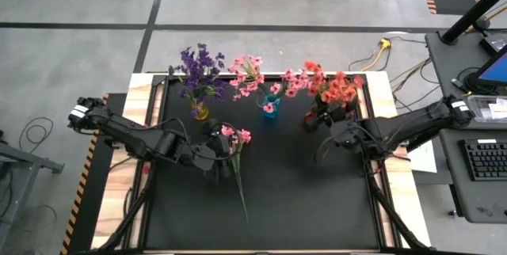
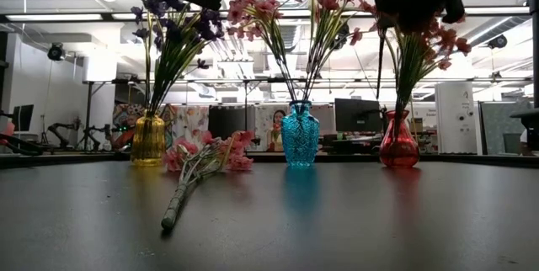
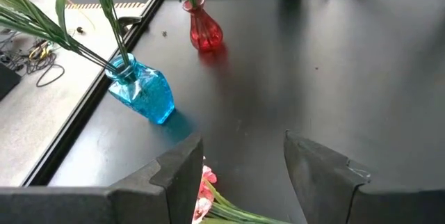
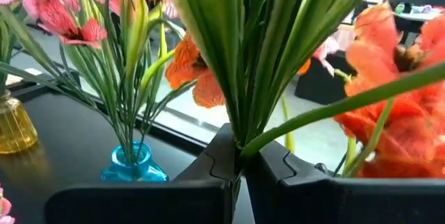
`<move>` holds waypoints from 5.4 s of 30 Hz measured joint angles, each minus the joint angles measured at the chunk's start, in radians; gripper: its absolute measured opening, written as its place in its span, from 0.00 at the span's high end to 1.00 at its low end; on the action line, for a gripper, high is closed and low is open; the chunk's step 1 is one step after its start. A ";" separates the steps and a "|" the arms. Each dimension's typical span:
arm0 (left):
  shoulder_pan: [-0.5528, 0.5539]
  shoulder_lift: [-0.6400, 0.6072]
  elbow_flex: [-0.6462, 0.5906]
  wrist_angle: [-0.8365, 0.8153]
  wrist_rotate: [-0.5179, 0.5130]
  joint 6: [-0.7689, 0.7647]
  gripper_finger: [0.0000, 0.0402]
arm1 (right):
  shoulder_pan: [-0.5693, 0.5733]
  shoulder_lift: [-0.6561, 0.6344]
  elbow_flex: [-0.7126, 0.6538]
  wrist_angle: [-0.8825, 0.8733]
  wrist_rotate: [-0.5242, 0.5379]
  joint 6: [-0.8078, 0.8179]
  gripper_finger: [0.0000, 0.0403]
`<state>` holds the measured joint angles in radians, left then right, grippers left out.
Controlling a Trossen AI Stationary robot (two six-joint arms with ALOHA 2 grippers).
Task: Sort flowers into vase by color
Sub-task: Put the orange flower into the red vase
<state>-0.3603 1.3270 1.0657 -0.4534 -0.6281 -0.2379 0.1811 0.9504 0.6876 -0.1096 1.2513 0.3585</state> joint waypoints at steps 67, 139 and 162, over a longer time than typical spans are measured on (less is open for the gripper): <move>0.000 0.000 0.000 -0.026 -0.001 -0.034 0.54 | -0.023 0.002 -0.001 -0.192 -0.072 0.051 0.74; -0.003 0.002 -0.002 -0.045 0.020 -0.079 0.54 | -0.123 0.002 0.190 -0.549 -0.284 0.255 0.52; -0.009 0.154 0.020 0.289 0.044 0.147 0.54 | -0.120 0.000 0.311 -0.683 -0.429 0.282 0.20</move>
<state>-0.3696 1.4805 1.0855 -0.1642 -0.5841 -0.0908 0.0608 0.9501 0.9989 -0.7923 0.8221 0.6407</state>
